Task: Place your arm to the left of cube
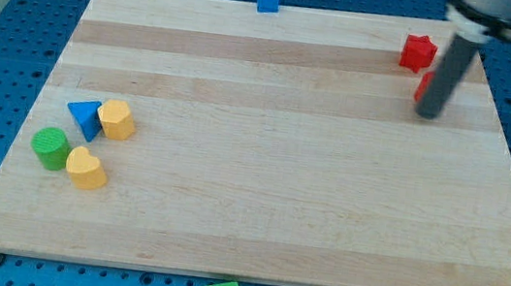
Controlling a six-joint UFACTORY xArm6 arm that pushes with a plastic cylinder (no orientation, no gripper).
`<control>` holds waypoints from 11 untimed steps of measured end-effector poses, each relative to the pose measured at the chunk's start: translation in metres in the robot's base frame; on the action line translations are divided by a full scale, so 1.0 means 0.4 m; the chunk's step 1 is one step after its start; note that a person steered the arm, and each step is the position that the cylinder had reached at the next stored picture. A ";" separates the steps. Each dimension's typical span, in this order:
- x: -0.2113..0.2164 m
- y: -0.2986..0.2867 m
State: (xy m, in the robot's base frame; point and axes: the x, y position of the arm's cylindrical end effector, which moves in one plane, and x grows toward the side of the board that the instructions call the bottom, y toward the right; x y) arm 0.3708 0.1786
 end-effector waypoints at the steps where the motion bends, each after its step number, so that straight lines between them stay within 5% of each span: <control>1: -0.066 -0.011; 3: 0.156 0.118; 5: 0.086 0.360; 8: 0.030 0.333; 10: 0.109 0.401; 11: 0.108 0.324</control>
State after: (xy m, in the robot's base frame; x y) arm 0.4140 0.3083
